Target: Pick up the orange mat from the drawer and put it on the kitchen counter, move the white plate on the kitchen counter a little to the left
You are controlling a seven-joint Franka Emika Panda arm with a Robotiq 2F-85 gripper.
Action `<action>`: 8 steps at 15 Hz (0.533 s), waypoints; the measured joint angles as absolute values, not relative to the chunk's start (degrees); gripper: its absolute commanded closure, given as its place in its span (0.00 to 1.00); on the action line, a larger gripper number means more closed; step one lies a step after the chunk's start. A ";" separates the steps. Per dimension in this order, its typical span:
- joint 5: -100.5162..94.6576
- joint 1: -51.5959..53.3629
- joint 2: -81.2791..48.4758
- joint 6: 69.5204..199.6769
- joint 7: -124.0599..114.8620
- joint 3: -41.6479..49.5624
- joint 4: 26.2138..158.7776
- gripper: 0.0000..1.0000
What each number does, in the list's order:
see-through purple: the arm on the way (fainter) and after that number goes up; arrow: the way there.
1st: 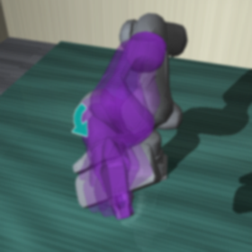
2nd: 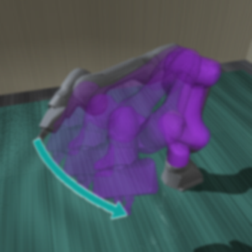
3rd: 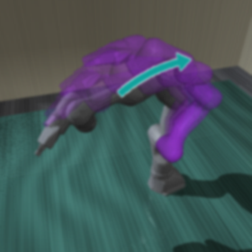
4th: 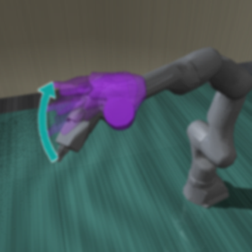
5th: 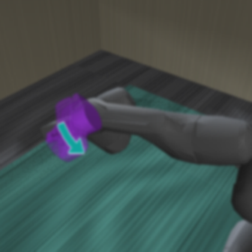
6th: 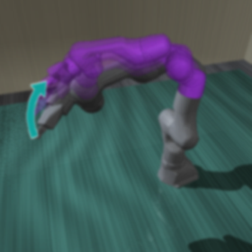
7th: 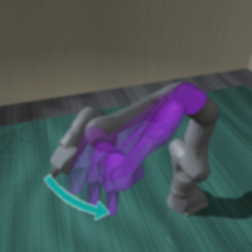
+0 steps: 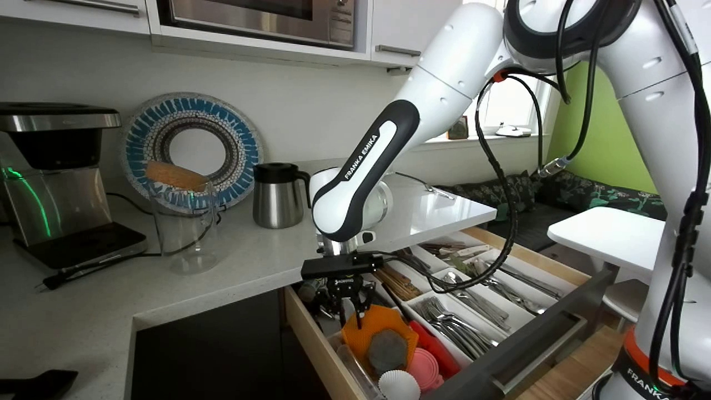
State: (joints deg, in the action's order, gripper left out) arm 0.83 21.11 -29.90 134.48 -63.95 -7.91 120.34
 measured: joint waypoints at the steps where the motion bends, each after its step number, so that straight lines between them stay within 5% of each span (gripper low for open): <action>1: 0.85 21.12 -29.90 134.48 -63.98 -7.80 120.29 0.87; 3: 0.90 21.12 -29.85 134.48 -64.06 -7.63 120.27 0.89; 4: 0.91 21.12 -29.80 134.48 -64.07 -7.61 120.27 0.98; 8: 0.94 21.12 -29.47 134.48 -64.23 -7.61 120.32 0.98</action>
